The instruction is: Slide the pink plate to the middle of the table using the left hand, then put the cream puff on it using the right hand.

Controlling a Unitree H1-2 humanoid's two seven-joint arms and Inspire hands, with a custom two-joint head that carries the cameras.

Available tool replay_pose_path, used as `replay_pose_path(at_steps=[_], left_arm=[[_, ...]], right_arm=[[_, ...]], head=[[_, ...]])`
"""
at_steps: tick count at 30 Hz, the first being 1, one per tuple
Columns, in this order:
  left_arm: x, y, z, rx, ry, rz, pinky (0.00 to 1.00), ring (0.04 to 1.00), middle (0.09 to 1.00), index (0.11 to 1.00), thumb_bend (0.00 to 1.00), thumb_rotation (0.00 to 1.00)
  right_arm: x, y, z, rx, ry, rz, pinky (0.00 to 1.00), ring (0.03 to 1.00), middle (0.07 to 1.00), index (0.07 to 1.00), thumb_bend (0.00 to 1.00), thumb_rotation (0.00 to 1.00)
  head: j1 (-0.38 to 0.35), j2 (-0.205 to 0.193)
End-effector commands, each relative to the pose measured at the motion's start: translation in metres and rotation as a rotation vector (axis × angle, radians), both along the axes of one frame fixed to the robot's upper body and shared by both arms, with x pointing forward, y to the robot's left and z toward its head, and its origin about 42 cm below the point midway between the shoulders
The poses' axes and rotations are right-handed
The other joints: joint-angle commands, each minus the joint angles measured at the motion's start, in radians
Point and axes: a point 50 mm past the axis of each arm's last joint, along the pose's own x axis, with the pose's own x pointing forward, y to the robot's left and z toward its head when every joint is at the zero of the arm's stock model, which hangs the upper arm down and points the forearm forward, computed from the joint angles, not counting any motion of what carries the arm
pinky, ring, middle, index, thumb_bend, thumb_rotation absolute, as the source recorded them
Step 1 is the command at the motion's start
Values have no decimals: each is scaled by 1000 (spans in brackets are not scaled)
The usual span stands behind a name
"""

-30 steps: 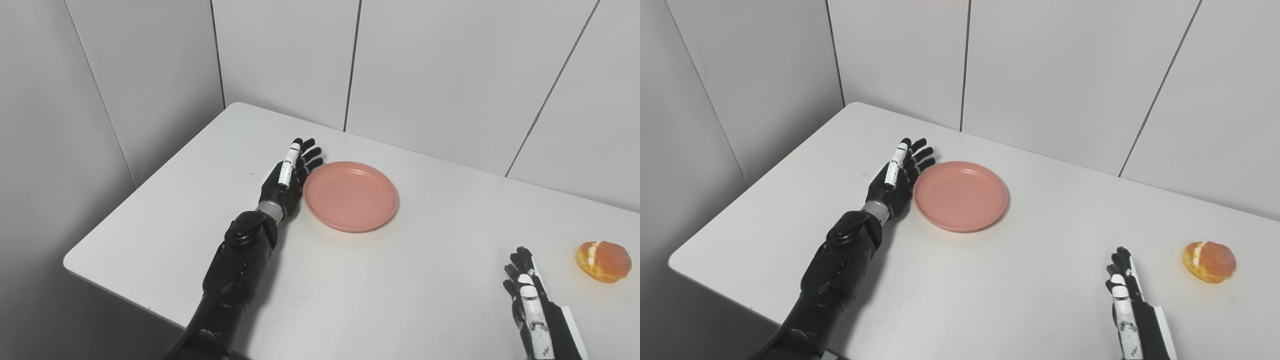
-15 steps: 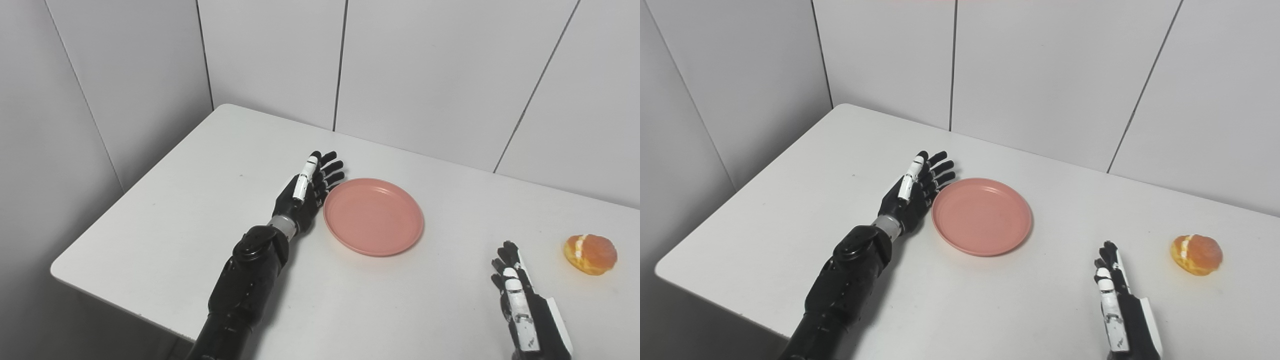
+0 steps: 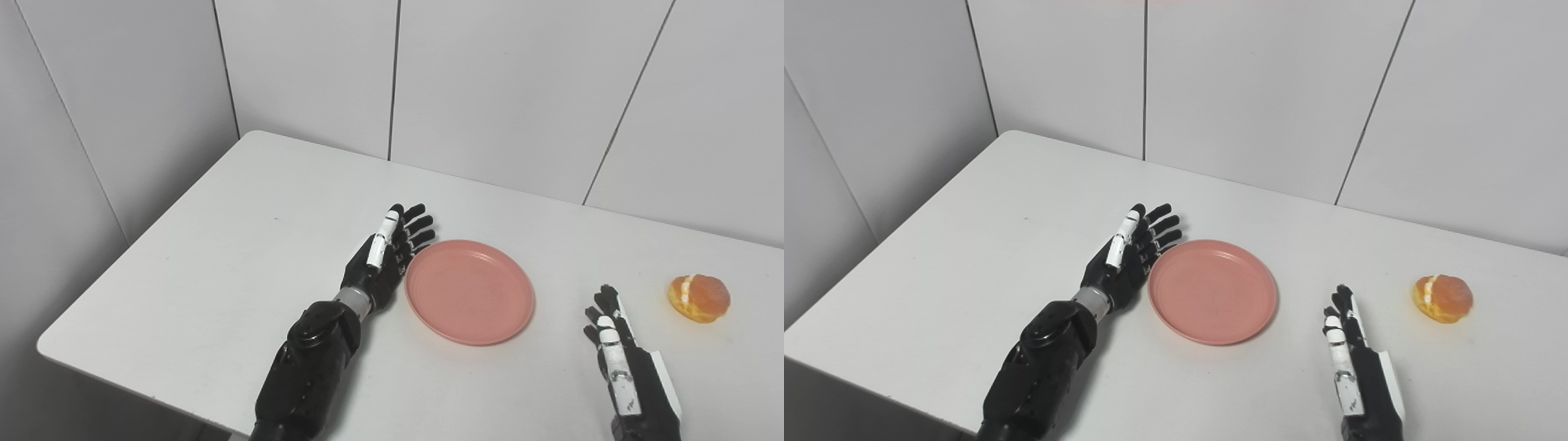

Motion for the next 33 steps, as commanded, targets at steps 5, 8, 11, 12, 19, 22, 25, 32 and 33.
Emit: replay_pose_path(at_steps=[5, 8, 11, 12, 19, 22, 25, 32, 33], left_arm=[[-15, -9, 7, 23, -8, -27, 878, 893, 902, 877, 403, 1000], [-21, -11, 10, 29, -20, -28, 874, 887, 895, 870, 409, 1000], [-25, -11, 13, 34, -23, -25, 876, 886, 893, 866, 415, 1000], [-27, -11, 13, 34, -23, -24, 885, 895, 901, 875, 421, 1000], [-34, -6, 14, 24, -31, -16, 913, 913, 915, 888, 431, 1000], [-37, -5, 13, 18, -31, -17, 916, 913, 914, 886, 424, 1000], [-40, -4, 12, 9, -37, -12, 918, 914, 915, 886, 419, 1000], [-46, -6, 15, 42, -65, 12, 916, 908, 906, 880, 412, 1000], [-46, -6, 15, 43, -65, 15, 919, 908, 905, 880, 412, 1000]], right_arm=[[5, 7, 18, -3, -52, -1, 957, 960, 992, 998, 194, 1000], [5, 8, 18, -6, -52, 5, 965, 964, 995, 999, 204, 1000], [6, 9, 18, -3, -49, 5, 964, 966, 998, 1000, 202, 1000], [6, 9, 18, -3, -48, 5, 962, 966, 998, 1000, 199, 1000], [7, 11, 18, -7, -52, 0, 964, 962, 992, 991, 198, 1000], [6, 12, 17, -11, -52, 3, 971, 961, 990, 992, 208, 1000], [4, 13, 18, -9, -44, 1, 979, 962, 988, 992, 207, 1000], [2, 13, 18, -29, -40, -18, 966, 961, 985, 992, 222, 1000], [2, 13, 18, -31, -40, -20, 969, 963, 986, 992, 229, 1000]], head=[[-33, 16], [-41, 22], [-56, 29], [-56, 29], [-87, 35], [-115, 31], [-152, 28], [-201, 17], [-217, 13]])
